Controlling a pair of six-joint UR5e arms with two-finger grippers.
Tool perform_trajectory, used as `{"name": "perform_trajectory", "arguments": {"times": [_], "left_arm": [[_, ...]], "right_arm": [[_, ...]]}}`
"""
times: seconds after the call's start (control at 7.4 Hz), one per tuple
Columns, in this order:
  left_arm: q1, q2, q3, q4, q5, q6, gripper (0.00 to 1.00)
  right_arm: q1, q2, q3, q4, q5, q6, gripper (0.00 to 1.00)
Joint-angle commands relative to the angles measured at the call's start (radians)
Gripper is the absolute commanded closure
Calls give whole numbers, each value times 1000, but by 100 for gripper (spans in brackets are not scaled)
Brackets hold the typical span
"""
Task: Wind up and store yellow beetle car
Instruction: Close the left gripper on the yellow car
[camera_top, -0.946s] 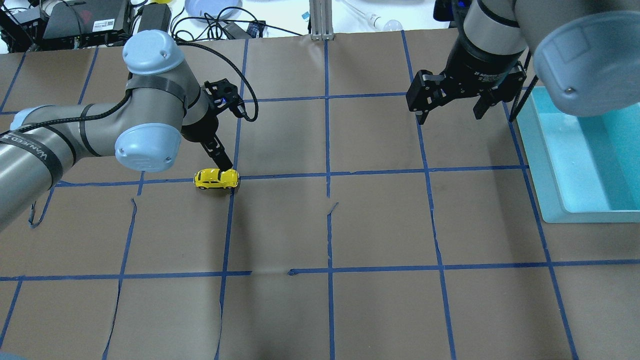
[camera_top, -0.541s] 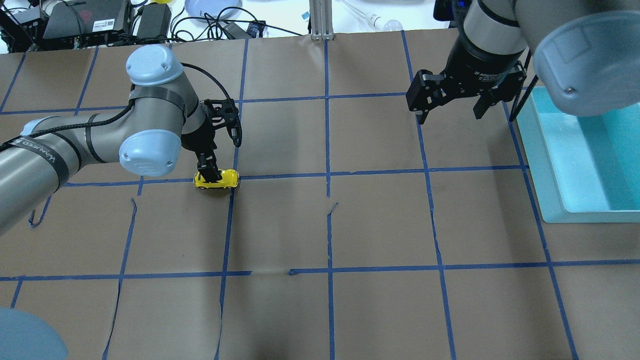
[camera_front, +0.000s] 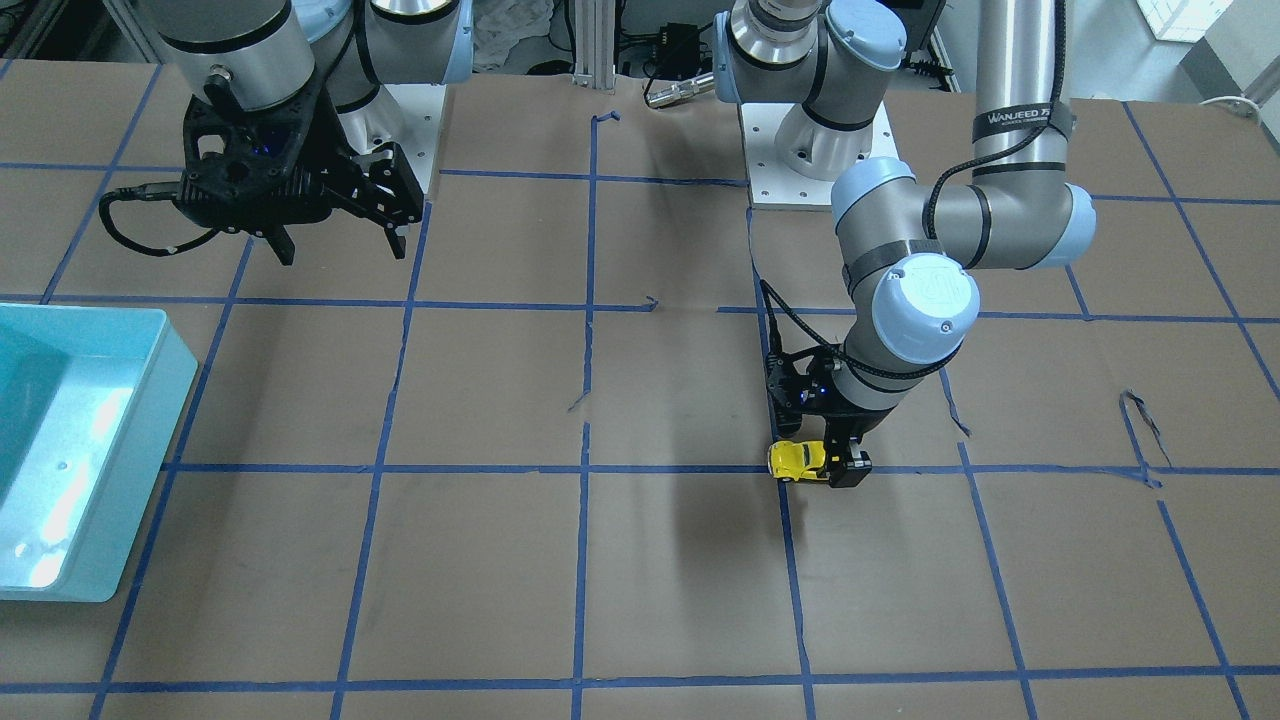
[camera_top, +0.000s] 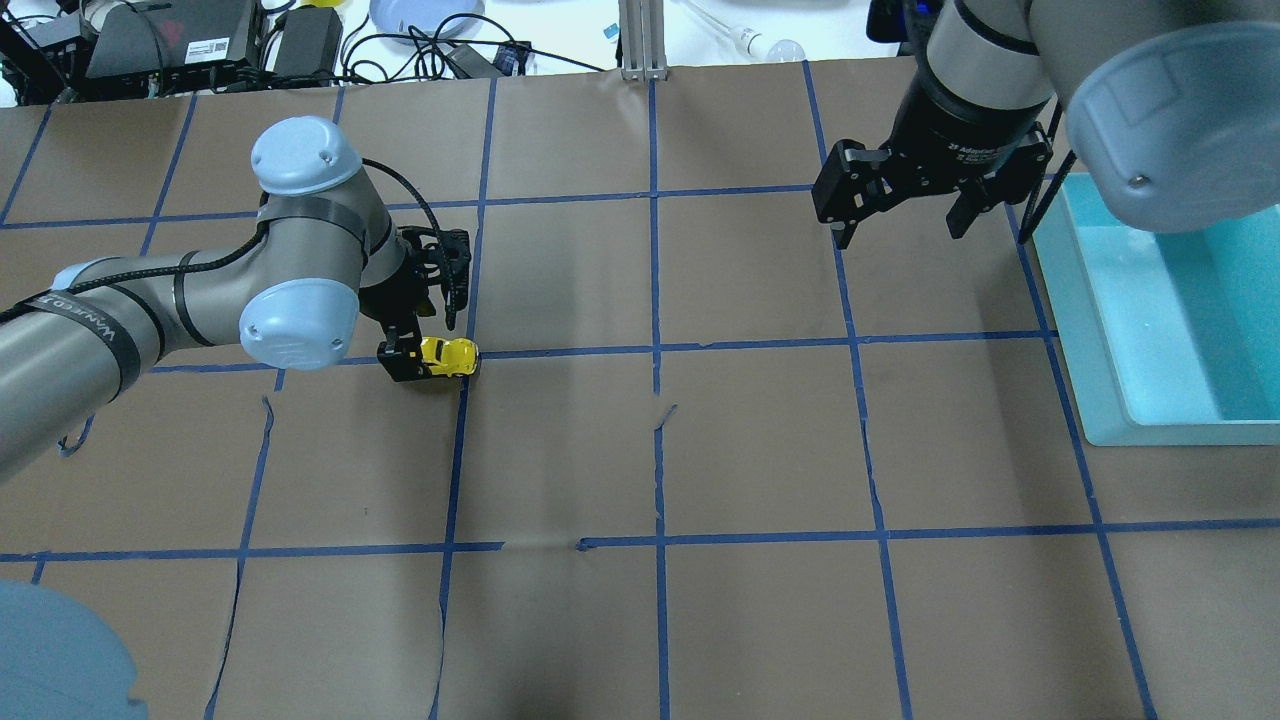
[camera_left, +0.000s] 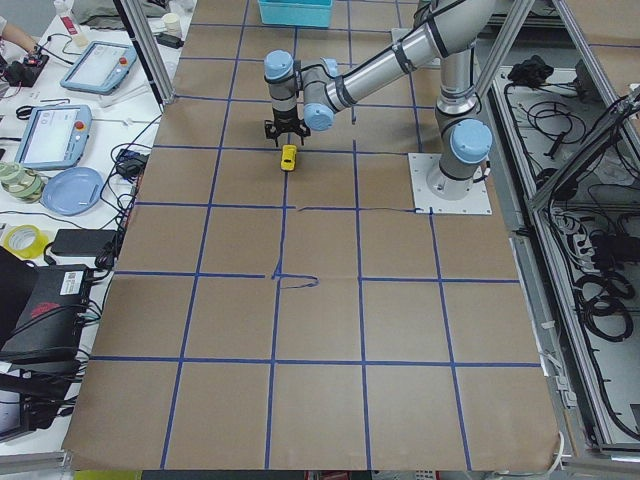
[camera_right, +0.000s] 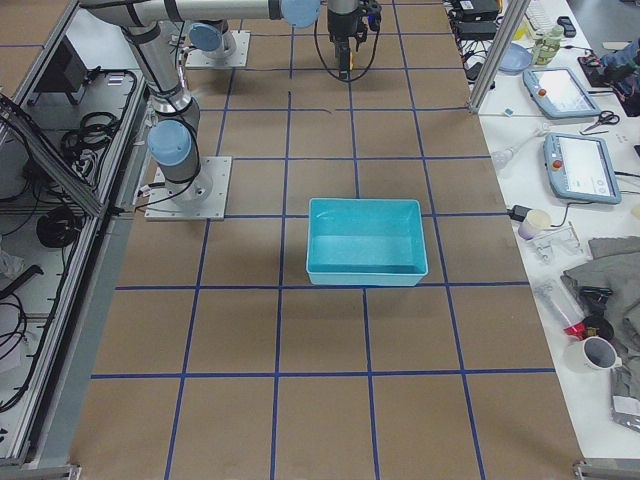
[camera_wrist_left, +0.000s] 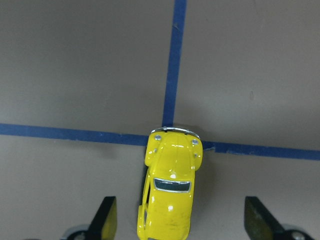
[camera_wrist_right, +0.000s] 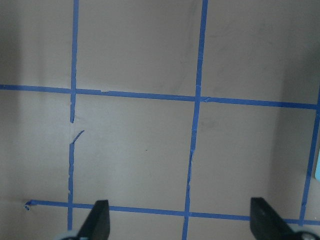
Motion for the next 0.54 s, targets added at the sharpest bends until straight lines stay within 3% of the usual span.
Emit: {"name": "perform_trajectory", "arguments": {"times": [0.0, 0.41], "left_arm": [[4, -8, -20, 34, -2, 22, 10], [5, -37, -19, 71, -2, 29, 15]], "right_arm": [[0, 0, 0, 0, 0, 0, 0], [0, 0, 0, 0, 0, 2, 0]]}}
